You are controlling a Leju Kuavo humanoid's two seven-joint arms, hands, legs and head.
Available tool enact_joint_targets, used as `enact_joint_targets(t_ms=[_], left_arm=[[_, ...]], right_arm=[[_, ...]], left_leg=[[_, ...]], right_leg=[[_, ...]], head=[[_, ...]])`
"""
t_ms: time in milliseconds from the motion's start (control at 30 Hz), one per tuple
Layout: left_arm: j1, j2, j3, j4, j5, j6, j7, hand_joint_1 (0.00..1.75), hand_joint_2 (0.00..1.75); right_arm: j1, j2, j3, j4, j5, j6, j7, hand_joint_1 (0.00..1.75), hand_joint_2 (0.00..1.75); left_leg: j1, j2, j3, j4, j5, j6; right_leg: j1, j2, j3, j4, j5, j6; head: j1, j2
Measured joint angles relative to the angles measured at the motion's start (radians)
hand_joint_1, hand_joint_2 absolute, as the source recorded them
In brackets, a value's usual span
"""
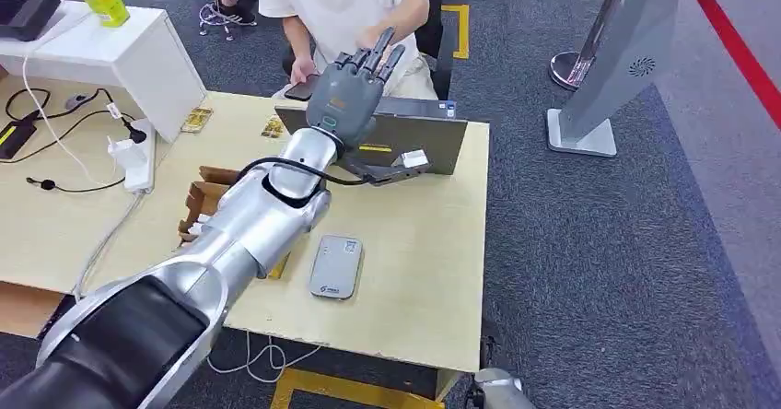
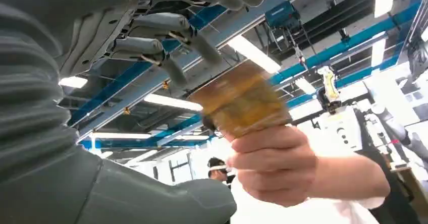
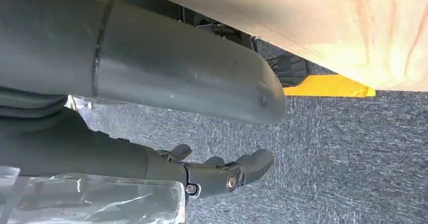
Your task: Pass the card to the sensor for recognition and then transmit it.
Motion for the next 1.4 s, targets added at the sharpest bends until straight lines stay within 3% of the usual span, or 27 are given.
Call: enact_joint_targets(t_ms=[200,400,500,633,733,867,967,1067,1200,1333,1400], left_arm=[[-0.010,0.052,0.007,-0.011,0.072,0.049,-0.079,0.00,1.75],[-0.065,0.205,0.064,-0.022,0.147,0.055,-0.145,0.00,1.75],[-0.076,0.242,0.086,-0.022,0.147,0.056,-0.148,0.00,1.75],[-0.083,0.302,0.102,-0.022,0.130,0.055,-0.080,0.00,1.75],[-0.110,0.412,0.135,-0.013,0.169,0.049,-0.079,0.00,1.75],[-0.124,0.594,0.200,0.031,0.242,0.027,-0.111,0.00,1.75],[-0.115,0.672,0.241,0.059,0.262,0.027,-0.115,0.00,1.75],[-0.087,0.735,0.278,0.086,0.301,-0.018,-0.031,0.00,1.75],[0.013,0.845,0.397,0.122,0.496,-0.085,0.020,0.00,1.75],[0.204,0.923,0.642,0.144,0.828,-0.175,-0.046,0.00,1.75],[0.309,0.942,0.745,0.153,0.863,-0.171,-0.063,0.00,1.75]], right_arm=[[0.001,0.000,0.000,0.000,-0.003,0.000,-0.007,0.00,0.00],[0.006,-0.005,0.000,0.000,-0.007,0.001,-0.028,0.00,0.00],[0.008,-0.009,-0.001,0.000,-0.009,0.000,-0.029,0.00,0.00],[0.008,-0.010,-0.001,0.000,-0.005,0.000,-0.036,0.00,0.00],[0.011,-0.016,-0.003,0.000,0.013,0.021,-0.048,0.00,0.00],[0.015,-0.043,-0.011,0.000,0.026,0.058,-0.058,0.00,0.00],[0.017,-0.058,-0.012,0.000,0.027,0.059,-0.060,0.00,0.00],[0.015,-0.065,-0.012,0.000,0.032,0.060,-0.066,0.00,0.00],[0.019,-0.080,-0.013,0.000,0.036,0.060,-0.070,0.00,0.00],[0.026,-0.103,-0.013,0.000,0.036,0.060,-0.079,0.00,0.00],[0.028,-0.110,-0.013,0.000,0.039,0.060,-0.082,0.00,0.00]], left_leg=[[0.000,0.001,0.000,0.000,0.000,0.000],[0.001,0.005,0.001,-0.001,0.001,-0.002],[0.001,-0.001,0.000,-0.001,0.002,-0.003],[0.001,0.001,-0.001,-0.001,0.002,-0.002],[0.001,0.012,0.000,-0.001,0.001,-0.003],[0.001,0.015,0.002,-0.003,0.000,-0.004],[0.004,0.009,0.000,-0.003,0.001,-0.005],[0.005,0.004,-0.001,-0.004,0.001,-0.006],[0.004,0.014,0.001,-0.004,-0.002,-0.009],[0.003,0.016,0.002,-0.004,-0.004,-0.010],[0.005,0.015,0.001,-0.004,-0.004,-0.011]], right_leg=[[0.000,0.001,0.000,0.001,0.000,0.000],[0.000,0.004,-0.002,0.002,0.000,-0.001],[0.001,-0.001,-0.001,0.002,-0.001,-0.002],[0.000,0.002,-0.001,0.002,0.000,-0.002],[0.000,0.011,-0.004,0.002,0.001,-0.004],[0.000,0.015,-0.006,0.003,0.001,-0.005],[0.002,0.010,-0.006,0.003,-0.001,-0.007],[0.003,0.004,-0.003,0.003,-0.002,-0.009],[0.003,0.015,-0.005,0.003,-0.002,-0.009],[0.003,0.016,-0.006,0.002,-0.003,-0.010],[0.003,0.016,-0.006,0.002,-0.005,-0.011]], head=[[0.000,0.000],[-0.002,0.000],[-0.002,0.000],[0.001,0.000],[0.000,0.000],[-0.002,0.000],[-0.003,0.000],[0.002,0.000],[0.000,0.000],[-0.001,0.000],[-0.001,0.000]])
